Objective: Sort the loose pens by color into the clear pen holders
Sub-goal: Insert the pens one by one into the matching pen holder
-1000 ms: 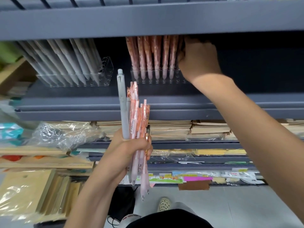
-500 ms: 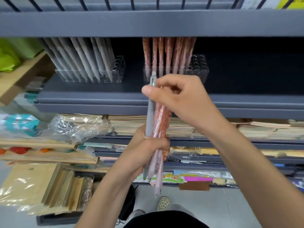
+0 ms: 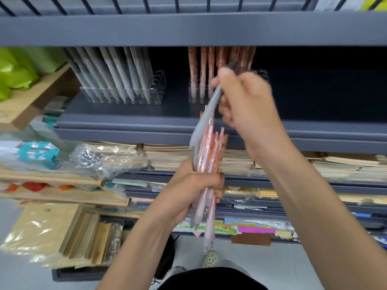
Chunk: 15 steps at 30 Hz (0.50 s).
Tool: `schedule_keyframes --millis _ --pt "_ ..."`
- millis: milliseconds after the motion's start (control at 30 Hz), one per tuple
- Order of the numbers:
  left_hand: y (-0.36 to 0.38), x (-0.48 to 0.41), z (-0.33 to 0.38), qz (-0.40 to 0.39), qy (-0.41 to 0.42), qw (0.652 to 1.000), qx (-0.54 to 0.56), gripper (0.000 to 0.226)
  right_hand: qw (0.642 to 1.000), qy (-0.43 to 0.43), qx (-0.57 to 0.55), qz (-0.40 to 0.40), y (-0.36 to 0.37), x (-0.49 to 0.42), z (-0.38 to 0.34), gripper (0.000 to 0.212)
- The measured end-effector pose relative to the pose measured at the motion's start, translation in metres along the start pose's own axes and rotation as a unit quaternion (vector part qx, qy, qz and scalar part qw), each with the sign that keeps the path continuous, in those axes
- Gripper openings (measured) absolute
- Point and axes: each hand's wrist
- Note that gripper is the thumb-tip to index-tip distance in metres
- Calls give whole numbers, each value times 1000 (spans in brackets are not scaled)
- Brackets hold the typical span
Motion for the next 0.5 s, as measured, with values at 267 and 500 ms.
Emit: schedule_keyframes --millis 267,500 --pt "-20 -6 5 38 -7 999 18 37 990 8 -139 37 6 -16 5 26" --pt "-54 0 3 89 -12 994 66 48 976 2 -202 79 39 -20 20 21"
Point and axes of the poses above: each hand's wrist, its own x-axis away from the middle knuckle, its own y-axis out of the palm, z = x × y, and after that the axes turned 12 degrees about z, right-handed
